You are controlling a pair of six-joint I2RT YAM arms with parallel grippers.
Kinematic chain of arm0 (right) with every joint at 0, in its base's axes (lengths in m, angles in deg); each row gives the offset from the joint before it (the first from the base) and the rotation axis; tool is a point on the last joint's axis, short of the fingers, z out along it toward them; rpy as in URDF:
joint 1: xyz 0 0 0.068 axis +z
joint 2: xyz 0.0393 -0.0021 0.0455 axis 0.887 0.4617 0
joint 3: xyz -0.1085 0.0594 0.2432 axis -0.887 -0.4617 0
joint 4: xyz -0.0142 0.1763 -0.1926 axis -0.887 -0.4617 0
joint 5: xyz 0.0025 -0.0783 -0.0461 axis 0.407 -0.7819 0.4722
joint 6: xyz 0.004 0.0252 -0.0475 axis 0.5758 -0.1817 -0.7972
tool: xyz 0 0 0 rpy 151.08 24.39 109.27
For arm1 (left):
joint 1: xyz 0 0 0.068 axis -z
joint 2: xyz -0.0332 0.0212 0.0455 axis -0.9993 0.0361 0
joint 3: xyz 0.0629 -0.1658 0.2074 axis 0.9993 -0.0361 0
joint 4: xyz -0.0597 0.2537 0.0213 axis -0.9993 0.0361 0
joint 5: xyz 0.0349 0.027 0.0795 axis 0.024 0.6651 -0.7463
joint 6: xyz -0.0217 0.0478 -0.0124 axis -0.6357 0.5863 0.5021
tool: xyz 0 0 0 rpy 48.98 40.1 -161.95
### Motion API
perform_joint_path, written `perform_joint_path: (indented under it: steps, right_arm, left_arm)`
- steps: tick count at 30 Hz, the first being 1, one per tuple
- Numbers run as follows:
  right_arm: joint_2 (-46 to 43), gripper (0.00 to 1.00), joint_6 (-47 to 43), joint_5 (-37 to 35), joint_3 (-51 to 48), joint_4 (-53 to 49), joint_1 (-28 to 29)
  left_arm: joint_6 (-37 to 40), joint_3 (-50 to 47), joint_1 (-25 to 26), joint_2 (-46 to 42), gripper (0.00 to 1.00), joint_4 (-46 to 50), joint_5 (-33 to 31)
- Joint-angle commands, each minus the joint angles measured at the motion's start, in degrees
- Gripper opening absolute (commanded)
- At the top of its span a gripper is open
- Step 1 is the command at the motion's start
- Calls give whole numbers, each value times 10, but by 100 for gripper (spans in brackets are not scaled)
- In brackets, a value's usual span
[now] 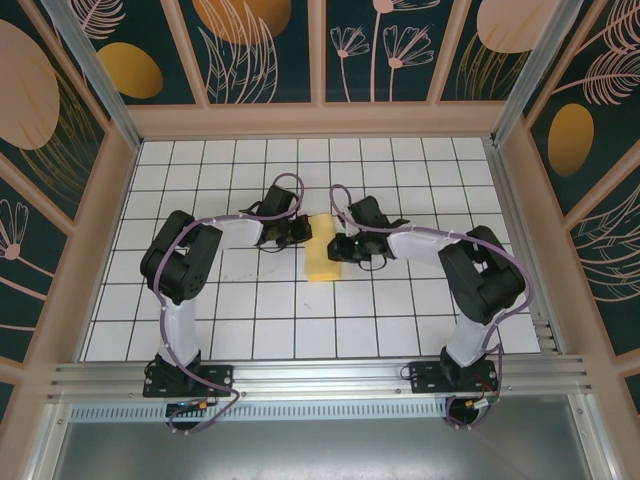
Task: Fold a paper plane with a square sheet of paper (pick it up from the middle)
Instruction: Fold the square sheet of paper in half at the center of the table.
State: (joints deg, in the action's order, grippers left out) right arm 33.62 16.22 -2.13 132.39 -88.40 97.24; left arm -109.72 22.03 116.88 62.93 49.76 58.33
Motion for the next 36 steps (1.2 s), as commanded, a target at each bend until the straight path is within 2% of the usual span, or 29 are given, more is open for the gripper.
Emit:
perform_joint_path:
  steps: [1, 8, 21, 30, 36]
  right_arm:
    - [9, 19, 6, 17, 27, 6, 8]
    - [51, 19, 5, 24, 32, 5, 18]
    - [19, 17, -34, 47, -63, -23, 17]
    - [-47, 17, -20, 72, -143, 4, 0]
    - [-126, 18, 10, 53, -120, 44, -12]
  left_arm:
    - [3, -27, -4, 47, 5, 58, -70]
    - [2, -24, -3, 47, 5, 61, -70]
    - [2, -20, -4, 54, 5, 62, -74]
    - [4, -21, -4, 54, 5, 61, -77]
    - [7, -31, -4, 38, 5, 49, -75]
